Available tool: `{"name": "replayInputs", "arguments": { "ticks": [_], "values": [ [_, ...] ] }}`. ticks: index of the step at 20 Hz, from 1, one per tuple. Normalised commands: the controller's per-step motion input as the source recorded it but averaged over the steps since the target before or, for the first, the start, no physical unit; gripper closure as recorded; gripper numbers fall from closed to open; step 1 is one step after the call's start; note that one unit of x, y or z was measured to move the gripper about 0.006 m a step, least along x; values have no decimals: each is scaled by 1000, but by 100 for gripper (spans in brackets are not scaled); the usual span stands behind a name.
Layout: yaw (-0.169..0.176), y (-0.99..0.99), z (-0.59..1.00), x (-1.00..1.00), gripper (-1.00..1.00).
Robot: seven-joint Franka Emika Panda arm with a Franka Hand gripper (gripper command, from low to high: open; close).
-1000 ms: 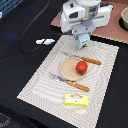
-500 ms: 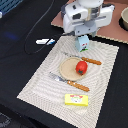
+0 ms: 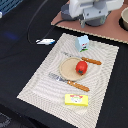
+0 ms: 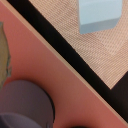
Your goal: Interact with the objects in diverse but meaningful ways.
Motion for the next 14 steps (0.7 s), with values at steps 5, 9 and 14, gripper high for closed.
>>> {"name": "replayInputs", "arguments": {
  "ticks": [5,9,14],
  "values": [
    [0,-875,701,0,-100],
    [15,-792,455,0,-100],
    [159,-567,195,56,-100]
  ]
}}
